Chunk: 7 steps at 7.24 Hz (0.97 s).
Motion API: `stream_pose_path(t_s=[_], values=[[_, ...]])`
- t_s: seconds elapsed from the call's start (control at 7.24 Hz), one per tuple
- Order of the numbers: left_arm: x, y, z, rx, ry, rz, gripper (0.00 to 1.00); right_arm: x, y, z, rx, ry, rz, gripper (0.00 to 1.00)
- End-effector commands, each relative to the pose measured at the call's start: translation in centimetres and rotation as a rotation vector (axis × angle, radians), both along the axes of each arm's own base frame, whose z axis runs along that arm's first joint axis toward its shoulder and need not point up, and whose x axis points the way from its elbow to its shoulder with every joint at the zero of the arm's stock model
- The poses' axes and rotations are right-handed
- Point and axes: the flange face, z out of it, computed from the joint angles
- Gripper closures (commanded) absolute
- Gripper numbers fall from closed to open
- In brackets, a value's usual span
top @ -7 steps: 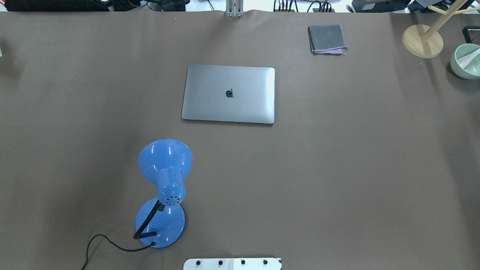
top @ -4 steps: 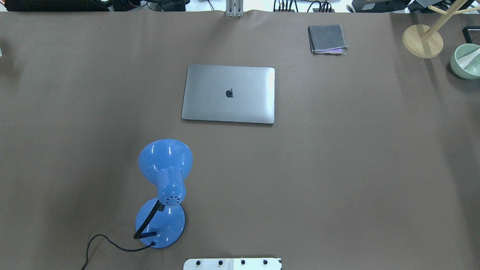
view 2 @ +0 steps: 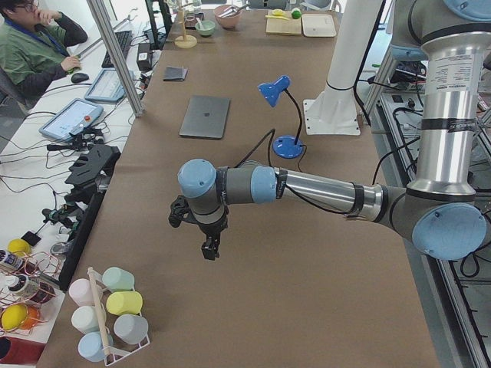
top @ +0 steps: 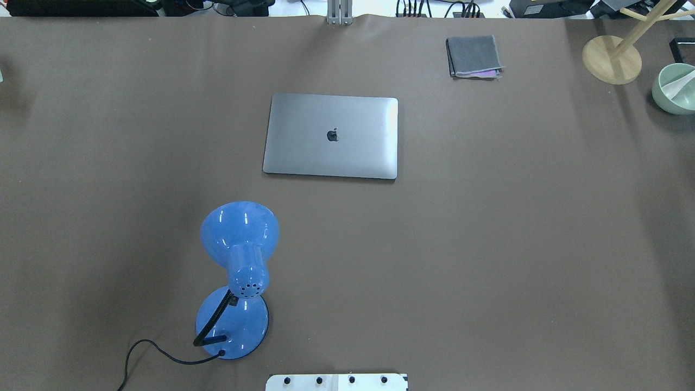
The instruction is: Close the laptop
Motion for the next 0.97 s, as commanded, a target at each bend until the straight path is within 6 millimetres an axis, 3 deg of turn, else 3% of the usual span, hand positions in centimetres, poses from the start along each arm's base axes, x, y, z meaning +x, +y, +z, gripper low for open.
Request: stream_pose_path(t_s=[0.0, 0.83], values=[[-0.01, -0.1, 0.0, 0.013, -0.011, 0.002, 0.02, -0.01, 0.0, -0.01, 0.0, -0.001, 0.0, 0.0], [0.06, -0.32, -0.31, 0.02, -0.011, 0.004, 0.02, -0.25, -0.13, -0.13, 0.0, -0.011, -0.001, 0.0]])
